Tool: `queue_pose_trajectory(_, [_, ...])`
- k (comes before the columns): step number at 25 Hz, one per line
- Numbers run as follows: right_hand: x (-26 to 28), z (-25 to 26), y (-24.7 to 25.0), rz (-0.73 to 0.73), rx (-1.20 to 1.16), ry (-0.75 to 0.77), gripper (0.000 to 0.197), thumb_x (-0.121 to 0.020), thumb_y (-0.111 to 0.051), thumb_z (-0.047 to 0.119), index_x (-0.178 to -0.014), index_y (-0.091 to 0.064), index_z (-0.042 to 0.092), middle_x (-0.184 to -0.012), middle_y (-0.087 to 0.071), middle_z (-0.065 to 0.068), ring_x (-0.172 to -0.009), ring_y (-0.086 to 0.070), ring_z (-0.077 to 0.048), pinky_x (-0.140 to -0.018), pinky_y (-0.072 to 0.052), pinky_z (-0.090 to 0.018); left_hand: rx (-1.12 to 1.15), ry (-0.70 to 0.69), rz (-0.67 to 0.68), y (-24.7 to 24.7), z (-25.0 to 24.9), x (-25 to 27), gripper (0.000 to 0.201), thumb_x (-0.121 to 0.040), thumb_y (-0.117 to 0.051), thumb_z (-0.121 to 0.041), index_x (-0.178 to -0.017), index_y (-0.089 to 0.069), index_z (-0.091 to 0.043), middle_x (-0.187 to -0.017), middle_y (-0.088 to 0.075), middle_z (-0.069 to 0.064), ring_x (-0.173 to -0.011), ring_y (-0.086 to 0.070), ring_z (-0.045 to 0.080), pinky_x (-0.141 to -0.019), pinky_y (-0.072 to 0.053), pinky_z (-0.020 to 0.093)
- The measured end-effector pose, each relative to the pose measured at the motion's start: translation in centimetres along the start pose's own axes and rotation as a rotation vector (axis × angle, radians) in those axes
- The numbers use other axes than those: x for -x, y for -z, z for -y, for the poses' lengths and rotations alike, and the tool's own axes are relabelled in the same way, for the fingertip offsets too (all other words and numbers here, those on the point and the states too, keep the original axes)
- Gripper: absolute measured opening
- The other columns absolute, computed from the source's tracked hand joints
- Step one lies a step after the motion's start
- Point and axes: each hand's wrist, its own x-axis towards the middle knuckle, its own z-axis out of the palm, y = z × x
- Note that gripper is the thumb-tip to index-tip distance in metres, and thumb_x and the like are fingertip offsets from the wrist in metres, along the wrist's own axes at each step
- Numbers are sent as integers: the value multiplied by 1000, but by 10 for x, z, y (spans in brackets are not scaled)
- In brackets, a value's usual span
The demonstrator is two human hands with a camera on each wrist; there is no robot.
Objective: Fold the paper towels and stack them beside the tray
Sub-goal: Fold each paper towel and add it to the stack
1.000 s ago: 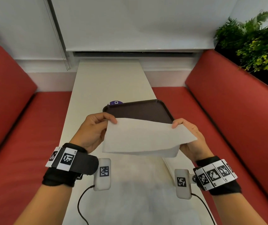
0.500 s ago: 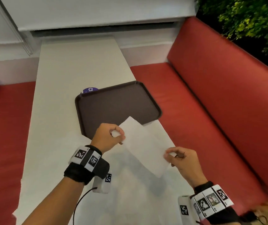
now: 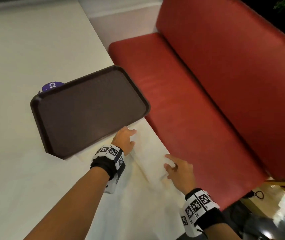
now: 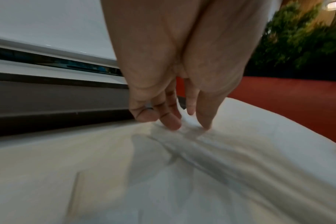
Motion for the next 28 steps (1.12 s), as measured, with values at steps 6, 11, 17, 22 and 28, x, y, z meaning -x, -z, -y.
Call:
queue_pose_trajectory(6, [4, -4, -2, 57, 342, 66, 41, -94, -49, 41, -135, -45, 44, -52, -43, 9, -65, -56, -17, -76, -44, -26, -65, 62, -25, 5, 0, 14, 48, -87, -62, -23, -132, -49, -30, -124, -38, 7, -109, -53, 27, -98, -45, 39])
queue_pose_trajectory(11, [41, 17, -15, 56, 441, 195, 49, -88, -59, 46, -132, -53, 27, -80, -60, 9, -73, -55, -4, -78, -48, -24, 142, 85, -103, 28, 42, 99, 30, -83, -66, -29, -113, -63, -28, -106, -50, 2, -92, -57, 20, -88, -48, 29])
queue_pose_trajectory(17, [78, -3, -54, 126, 566, -169, 89, -79, -66, 55, -141, -25, 8, -133, -45, -12, -122, -47, -27, -94, -47, -39, 307, 303, -88, 16, 120, 247, 19, -80, -71, -24, -94, -64, -35, -91, -59, -3, -67, -61, 9, -66, -42, 16])
queue_pose_trajectory(22, [105, 3, -61, 4, 476, 153, 19, -79, -72, 25, -97, -67, 22, -98, -59, 5, -101, -59, -21, -80, -36, -33, 365, 339, -132, 14, 146, 300, 21, -78, -72, -24, -84, -62, -42, -87, -61, -4, -66, -61, 10, -62, -42, 13])
queue_pose_trajectory(28, [131, 117, -6, 84, 33, 626, 31, -77, -66, -5, -80, -64, 26, -74, -68, 11, -67, -62, -4, -57, -47, -18, 524, 139, -218, 45, 126, 299, 51, -61, -80, -47, -107, -58, -44, -102, -61, -18, -100, -56, -1, -78, -41, 15])
